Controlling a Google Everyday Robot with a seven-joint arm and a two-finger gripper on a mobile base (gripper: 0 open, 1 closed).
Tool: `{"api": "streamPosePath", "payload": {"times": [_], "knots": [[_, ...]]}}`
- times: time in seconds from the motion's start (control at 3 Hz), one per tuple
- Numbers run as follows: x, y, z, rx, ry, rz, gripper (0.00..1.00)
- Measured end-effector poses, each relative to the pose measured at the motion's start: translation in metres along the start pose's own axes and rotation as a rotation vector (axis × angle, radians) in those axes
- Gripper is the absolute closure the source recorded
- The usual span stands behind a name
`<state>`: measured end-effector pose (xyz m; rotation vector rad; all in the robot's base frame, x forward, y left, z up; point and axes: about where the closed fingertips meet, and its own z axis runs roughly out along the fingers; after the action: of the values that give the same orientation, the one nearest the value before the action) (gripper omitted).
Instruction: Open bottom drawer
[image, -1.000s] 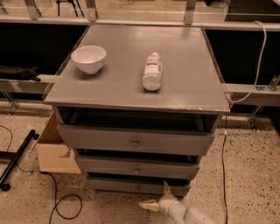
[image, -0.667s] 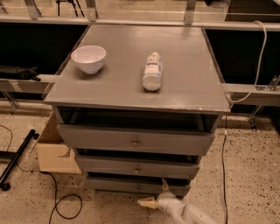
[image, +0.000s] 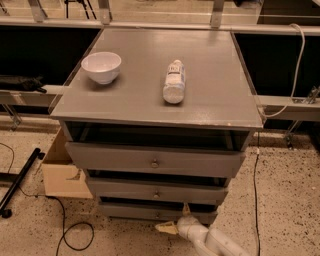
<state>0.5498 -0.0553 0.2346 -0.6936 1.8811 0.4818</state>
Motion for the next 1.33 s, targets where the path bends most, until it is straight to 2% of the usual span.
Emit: {"api": "streamPosePath", "payload": {"times": [0.33, 0.67, 1.0, 1.33], "knots": [[0.005, -0.003, 0.024, -0.026, 0.070, -0.137, 0.00], [0.007, -0.005, 0.037, -0.038, 0.105, -0.213, 0.00], [0.008, -0.006, 0.044, -0.045, 0.124, -0.254, 0.00], [0.008, -0.006, 0.045, -0.046, 0.125, -0.257, 0.00]]}}
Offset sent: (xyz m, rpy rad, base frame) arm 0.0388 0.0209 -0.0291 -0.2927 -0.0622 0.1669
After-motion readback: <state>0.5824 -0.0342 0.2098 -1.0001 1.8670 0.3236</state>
